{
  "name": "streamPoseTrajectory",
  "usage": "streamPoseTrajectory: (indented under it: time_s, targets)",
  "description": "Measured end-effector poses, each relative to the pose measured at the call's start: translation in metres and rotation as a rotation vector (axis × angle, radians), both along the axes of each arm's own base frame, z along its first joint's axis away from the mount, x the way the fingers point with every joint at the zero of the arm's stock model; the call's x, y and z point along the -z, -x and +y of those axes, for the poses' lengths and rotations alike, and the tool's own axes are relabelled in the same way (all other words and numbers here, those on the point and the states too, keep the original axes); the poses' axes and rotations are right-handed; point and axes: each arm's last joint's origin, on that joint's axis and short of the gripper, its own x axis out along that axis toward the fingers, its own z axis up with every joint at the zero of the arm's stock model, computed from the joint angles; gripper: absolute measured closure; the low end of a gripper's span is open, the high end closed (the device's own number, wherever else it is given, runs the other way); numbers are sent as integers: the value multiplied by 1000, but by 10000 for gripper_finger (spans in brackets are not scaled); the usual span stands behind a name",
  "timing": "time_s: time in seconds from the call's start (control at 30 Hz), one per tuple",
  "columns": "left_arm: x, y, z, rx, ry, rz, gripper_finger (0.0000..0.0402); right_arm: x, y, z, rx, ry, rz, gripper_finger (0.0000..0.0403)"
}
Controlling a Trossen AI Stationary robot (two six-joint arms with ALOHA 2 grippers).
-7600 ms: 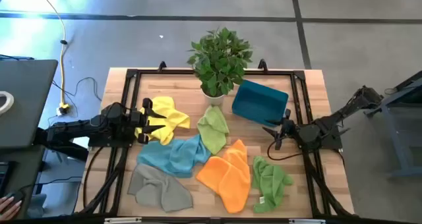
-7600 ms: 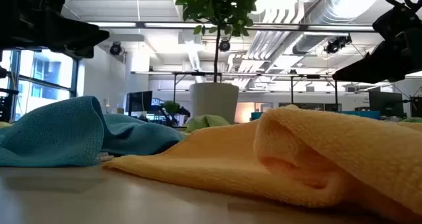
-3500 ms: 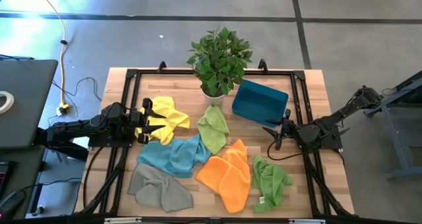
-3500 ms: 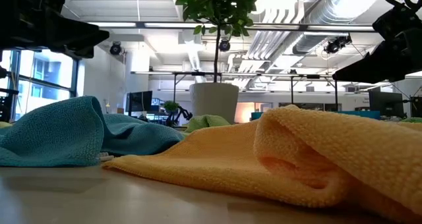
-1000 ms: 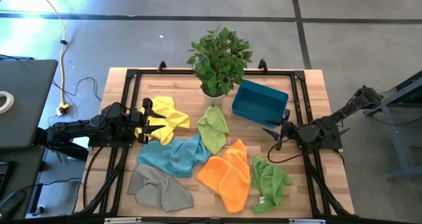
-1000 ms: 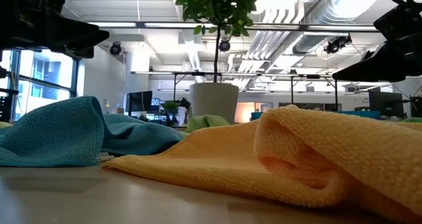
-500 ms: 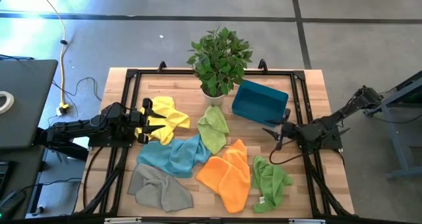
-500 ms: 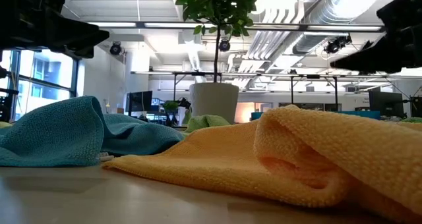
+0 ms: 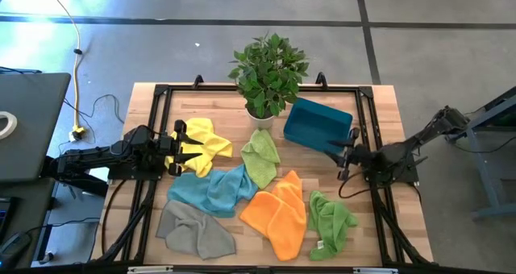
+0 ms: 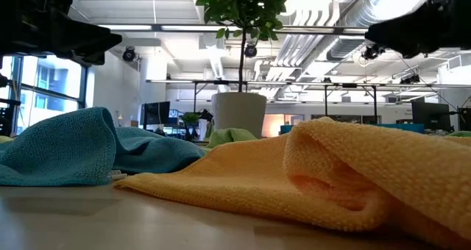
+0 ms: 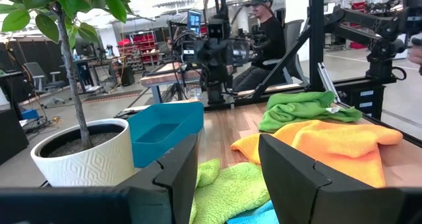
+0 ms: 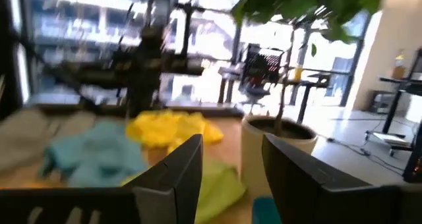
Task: Fold microfiber towels
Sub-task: Adjust the orange towel
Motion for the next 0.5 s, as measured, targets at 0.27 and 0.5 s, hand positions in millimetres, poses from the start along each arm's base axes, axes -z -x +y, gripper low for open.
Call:
streamPoseTrajectory:
  time_s: [0.27, 0.5]
  targets:
    - [0, 0, 0, 0, 0, 0, 250, -13, -3, -12, -5, -13, -119, 254]
    - [0, 0, 0, 0, 0, 0, 250, -35, -12, -21, 25, 15, -130, 254]
